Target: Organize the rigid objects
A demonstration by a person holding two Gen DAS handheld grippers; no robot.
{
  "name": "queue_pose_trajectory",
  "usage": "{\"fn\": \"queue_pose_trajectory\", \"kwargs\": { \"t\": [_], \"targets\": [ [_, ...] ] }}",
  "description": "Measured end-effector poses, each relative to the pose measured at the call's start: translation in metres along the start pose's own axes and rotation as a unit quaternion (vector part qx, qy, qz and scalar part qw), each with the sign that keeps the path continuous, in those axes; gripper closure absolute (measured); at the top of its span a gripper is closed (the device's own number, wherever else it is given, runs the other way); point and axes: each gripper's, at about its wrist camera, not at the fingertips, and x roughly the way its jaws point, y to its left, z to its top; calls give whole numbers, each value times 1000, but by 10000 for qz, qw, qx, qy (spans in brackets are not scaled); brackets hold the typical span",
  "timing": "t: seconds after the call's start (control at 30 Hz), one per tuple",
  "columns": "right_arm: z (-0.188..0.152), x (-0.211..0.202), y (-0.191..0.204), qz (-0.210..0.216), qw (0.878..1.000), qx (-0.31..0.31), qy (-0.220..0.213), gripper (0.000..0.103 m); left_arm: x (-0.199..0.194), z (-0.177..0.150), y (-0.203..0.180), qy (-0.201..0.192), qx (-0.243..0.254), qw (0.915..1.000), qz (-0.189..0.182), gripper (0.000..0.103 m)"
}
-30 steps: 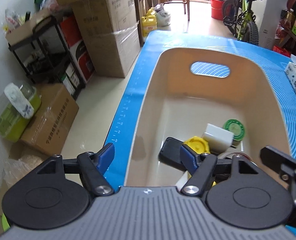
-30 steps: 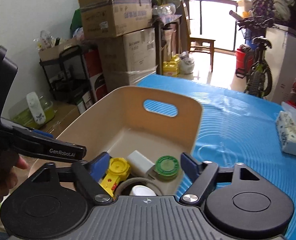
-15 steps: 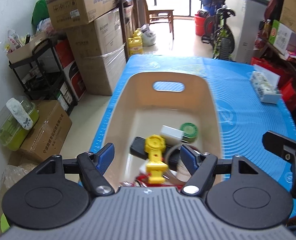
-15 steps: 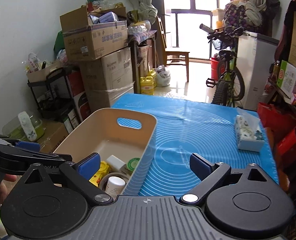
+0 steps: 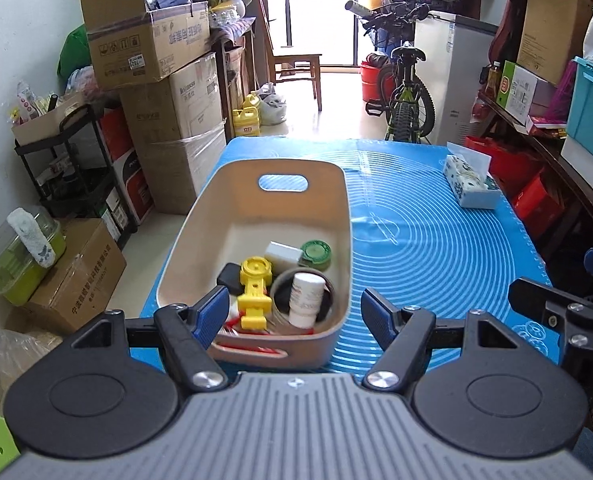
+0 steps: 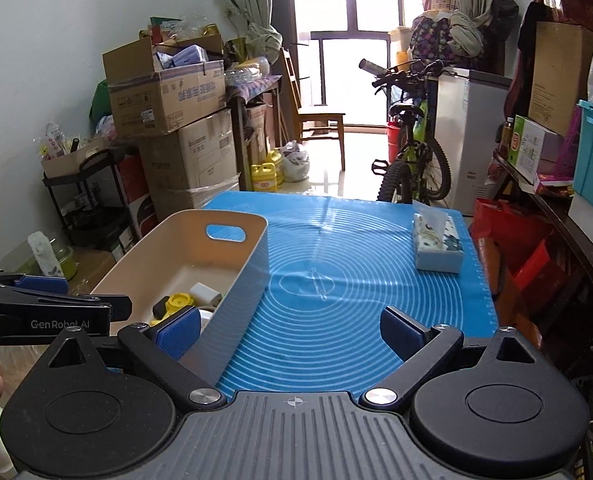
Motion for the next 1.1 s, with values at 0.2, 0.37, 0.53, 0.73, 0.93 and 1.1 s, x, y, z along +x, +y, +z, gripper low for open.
{"fn": "queue_pose_trajectory", "kwargs": {
  "t": [0.2, 0.37, 0.53, 0.73, 0.93, 1.1],
  "targets": [
    [-21, -19, -3, -129, 9998, -95, -129, 7, -13, -17, -11, -50, 19, 9999, -117, 30],
    [-47, -25, -12, -21, 10000, 79, -27, 7, -16, -33, -16, -64, 21, 10000, -14, 30],
    [-71, -31, -19, -101, 9998, 147, -31, 7, -17, -51, -21, -64, 82, 9999, 41, 30],
    [-85, -40, -24, -165, 9995, 148, -233, 7, -15, -72, -27, -76, 196, 9998, 23, 30],
    [-97, -44, -21, -277, 9991, 21, -333, 7, -15, -85, -35, -176, 386, 9991, -67, 30],
    [-100, -45, -10, -364, 9979, -286, -455, 7, -14, -93, -39, -275, 433, 9987, -62, 30]
  ]
}}
